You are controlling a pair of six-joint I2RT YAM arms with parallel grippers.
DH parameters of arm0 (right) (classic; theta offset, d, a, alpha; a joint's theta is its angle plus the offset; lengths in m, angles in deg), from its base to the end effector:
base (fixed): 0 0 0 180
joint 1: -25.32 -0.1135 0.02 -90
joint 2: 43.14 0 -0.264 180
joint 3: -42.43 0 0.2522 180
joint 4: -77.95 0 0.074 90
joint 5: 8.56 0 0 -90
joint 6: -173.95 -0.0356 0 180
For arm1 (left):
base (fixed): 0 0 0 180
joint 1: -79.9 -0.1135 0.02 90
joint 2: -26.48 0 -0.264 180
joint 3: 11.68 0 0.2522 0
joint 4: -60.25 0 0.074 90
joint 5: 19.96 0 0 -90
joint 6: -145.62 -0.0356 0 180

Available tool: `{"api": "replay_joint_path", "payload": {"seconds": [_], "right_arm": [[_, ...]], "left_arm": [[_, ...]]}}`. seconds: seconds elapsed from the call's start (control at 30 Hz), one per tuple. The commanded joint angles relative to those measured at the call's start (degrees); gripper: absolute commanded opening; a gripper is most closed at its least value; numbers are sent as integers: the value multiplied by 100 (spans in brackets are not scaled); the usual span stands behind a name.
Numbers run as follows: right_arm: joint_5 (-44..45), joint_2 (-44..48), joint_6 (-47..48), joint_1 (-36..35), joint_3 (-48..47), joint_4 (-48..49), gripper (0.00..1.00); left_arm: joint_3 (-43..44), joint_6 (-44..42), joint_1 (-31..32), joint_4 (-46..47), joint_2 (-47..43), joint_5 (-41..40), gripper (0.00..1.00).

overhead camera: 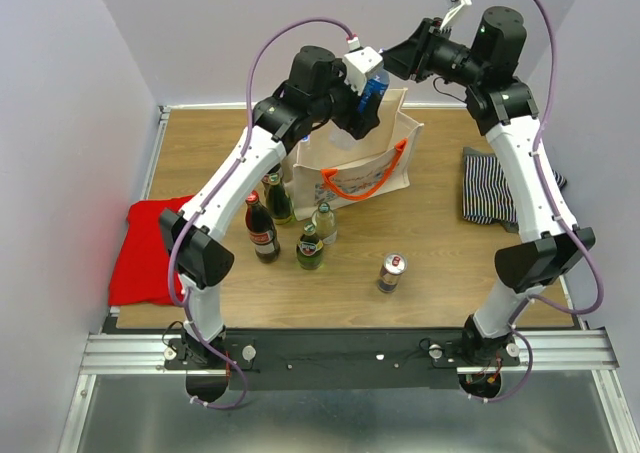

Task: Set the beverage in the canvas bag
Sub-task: Place the drink in the canvas bag.

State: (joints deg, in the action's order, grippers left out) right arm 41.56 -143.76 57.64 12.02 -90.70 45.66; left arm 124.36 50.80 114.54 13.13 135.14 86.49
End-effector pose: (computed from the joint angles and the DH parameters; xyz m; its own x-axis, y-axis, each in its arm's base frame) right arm 0.3671 0.1102 0.5089 -0.3515 0.2664 -0.8975 -0.7192 0.5368 0.4410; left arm 0.3482 -0.2528 0.4431 -0.2127 0.2449 -0.9459 0.7851 0.6192 -0.0162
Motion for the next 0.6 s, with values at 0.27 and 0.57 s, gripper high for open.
{"api": "replay_joint_path", "payload": {"seconds": [0.27,0.57], "right_arm": [[76,438,-94,-103,-587,113,1],[525,183,46,-111,-772,-2,1]], "left_arm": [[-432,-36,17,340,-661,236,99],[-1012,-107,17,286,-1444,280,99]]}}
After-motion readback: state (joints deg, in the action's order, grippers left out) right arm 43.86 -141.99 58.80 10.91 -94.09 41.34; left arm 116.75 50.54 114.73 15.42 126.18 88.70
